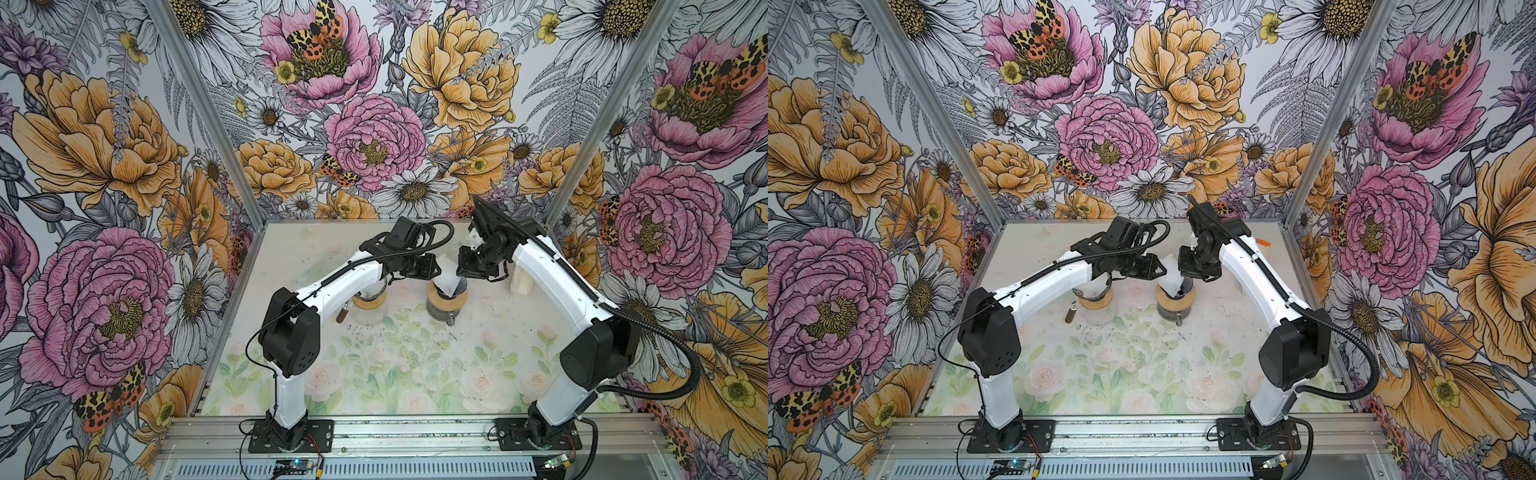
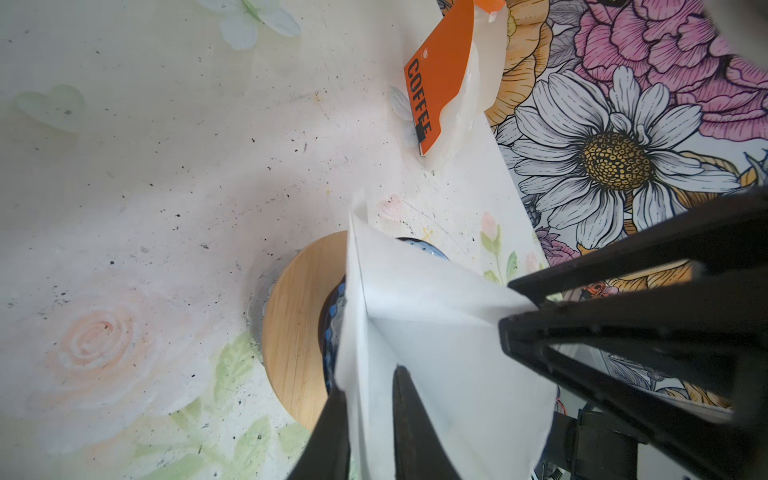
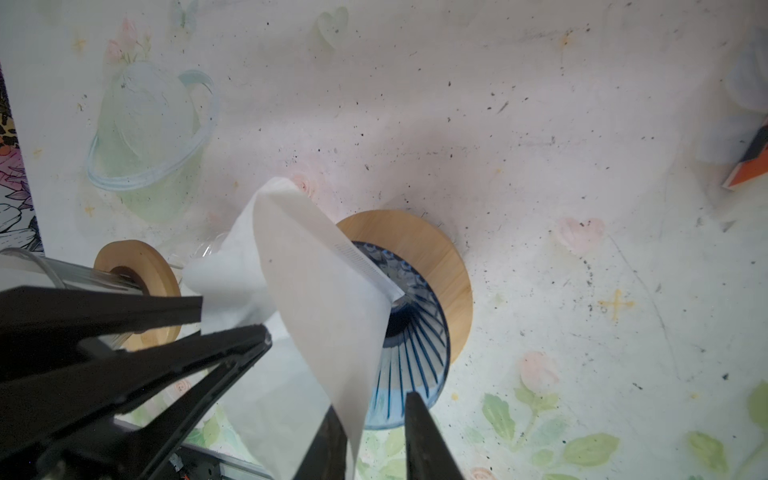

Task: Place the coffee filter in the dripper
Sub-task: 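Grasp the filter edge with the left gripper while the right gripper holds it, then lower the filter into the blue dripper with both grippers, pressing it down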

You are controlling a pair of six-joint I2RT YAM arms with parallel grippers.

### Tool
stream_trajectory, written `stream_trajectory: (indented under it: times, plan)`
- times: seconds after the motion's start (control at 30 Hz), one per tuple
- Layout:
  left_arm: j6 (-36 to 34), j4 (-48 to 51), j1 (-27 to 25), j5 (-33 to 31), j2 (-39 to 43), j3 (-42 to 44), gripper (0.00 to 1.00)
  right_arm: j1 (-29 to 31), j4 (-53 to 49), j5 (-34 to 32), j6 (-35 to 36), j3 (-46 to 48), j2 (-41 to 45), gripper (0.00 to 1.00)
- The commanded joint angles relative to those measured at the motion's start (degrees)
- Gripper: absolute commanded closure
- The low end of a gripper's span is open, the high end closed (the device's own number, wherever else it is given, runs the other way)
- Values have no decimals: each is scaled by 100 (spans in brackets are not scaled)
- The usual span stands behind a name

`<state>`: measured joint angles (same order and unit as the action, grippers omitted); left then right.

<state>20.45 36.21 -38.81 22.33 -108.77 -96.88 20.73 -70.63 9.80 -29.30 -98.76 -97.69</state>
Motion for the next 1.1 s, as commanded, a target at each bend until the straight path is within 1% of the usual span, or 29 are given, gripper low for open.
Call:
stream_trajectory:
  times: [0.0, 0.07, 0.13, 0.2, 0.43, 1.07]
  plan:
    - [-154, 139, 49, 56, 2, -164, 77, 37, -108, -322, 142, -233, -40, 69]
    - [-166, 169, 49, 13, 5, -161, 73, 45, -113, -451, 159, -206, -31, 66]
    - [-211, 204, 57, -62, 7, -132, 66, 49, -126, -556, 183, -157, -25, 63]
    - [-256, 311, 52, -139, -16, -129, 63, 54, -111, -584, 196, -121, -35, 61]
    - [-261, 354, 53, -183, -4, -86, 65, 54, -101, -626, 270, -76, -118, 59]
    - [-294, 360, 75, -210, -162, -59, 69, 54, 101, -690, 315, 138, -394, 59]
